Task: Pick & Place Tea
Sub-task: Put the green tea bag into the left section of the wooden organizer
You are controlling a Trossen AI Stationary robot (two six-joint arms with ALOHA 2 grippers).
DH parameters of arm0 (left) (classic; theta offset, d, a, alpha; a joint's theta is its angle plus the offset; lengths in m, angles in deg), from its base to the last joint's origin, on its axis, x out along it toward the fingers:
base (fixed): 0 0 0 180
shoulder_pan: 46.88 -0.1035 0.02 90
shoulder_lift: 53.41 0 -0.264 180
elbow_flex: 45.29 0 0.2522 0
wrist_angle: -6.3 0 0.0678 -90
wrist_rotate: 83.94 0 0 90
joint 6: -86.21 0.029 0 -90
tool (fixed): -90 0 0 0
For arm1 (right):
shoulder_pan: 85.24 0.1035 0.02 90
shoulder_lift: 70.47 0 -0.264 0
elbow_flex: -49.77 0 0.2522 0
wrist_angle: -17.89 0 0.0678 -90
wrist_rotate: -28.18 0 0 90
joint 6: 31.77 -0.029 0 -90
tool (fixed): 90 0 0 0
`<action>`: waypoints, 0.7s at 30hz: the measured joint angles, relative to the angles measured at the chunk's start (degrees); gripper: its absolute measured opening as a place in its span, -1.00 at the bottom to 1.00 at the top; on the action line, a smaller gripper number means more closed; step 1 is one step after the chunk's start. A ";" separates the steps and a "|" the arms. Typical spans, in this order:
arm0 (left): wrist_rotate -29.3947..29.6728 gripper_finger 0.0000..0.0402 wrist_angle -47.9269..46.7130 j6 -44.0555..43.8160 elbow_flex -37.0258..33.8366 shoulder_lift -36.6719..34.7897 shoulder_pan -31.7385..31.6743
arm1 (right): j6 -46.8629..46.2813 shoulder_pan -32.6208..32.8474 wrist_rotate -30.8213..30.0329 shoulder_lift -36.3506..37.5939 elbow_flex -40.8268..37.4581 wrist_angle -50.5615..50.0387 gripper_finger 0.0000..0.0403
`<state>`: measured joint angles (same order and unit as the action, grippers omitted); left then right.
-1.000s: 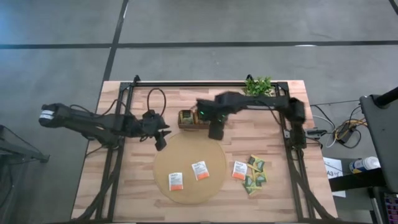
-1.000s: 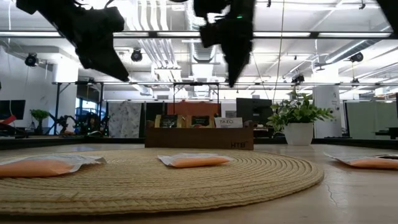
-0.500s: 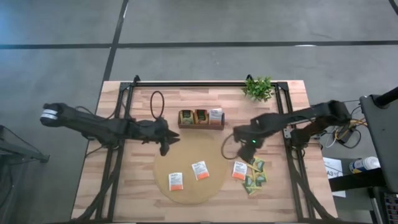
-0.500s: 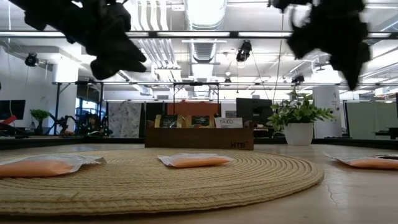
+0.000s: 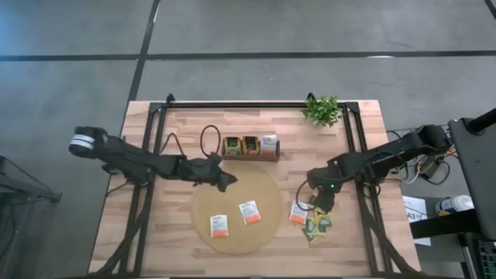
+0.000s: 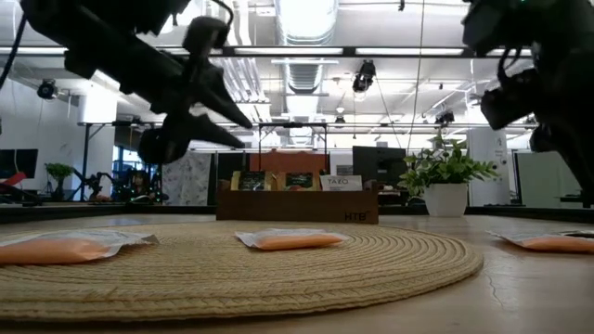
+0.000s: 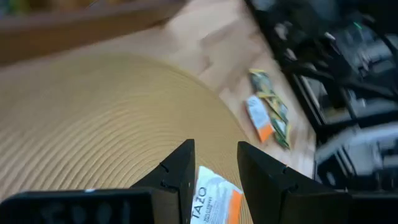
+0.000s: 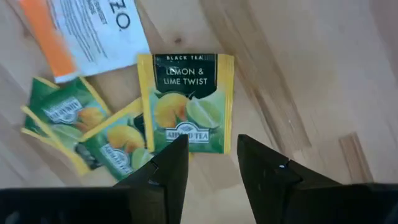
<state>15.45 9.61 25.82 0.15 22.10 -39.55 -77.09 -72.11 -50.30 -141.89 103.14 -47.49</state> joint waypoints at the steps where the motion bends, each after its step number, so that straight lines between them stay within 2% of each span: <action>1: 0.22 -0.43 -0.12 -2.58 0.00 0.71 0.00 | 0.94 0.00 -0.12 0.12 -1.05 1.21 -0.31; 4: 0.73 -0.43 -0.07 -7.32 0.56 2.08 0.05 | 2.79 0.19 -1.94 0.15 -3.59 3.06 -0.28; 10: 1.04 -0.43 0.03 -8.42 2.89 2.35 0.13 | 6.62 2.04 -4.99 0.15 -5.14 4.09 -0.20; 12: 1.07 -0.43 0.06 -8.27 3.84 2.10 0.26 | 7.89 2.90 -4.14 0.15 -5.40 5.79 -0.19; 16: 0.76 -0.43 0.18 -5.41 5.26 1.45 0.35 | 9.16 3.98 1.70 0.14 -6.90 12.94 -0.21; 21: 0.72 -0.43 0.07 -3.95 6.19 1.15 0.33 | 9.07 4.13 1.99 -0.80 -9.50 15.83 -0.26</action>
<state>16.17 9.68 21.87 6.34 23.25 -39.22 -68.02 -67.98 -48.31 -142.69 93.64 -31.66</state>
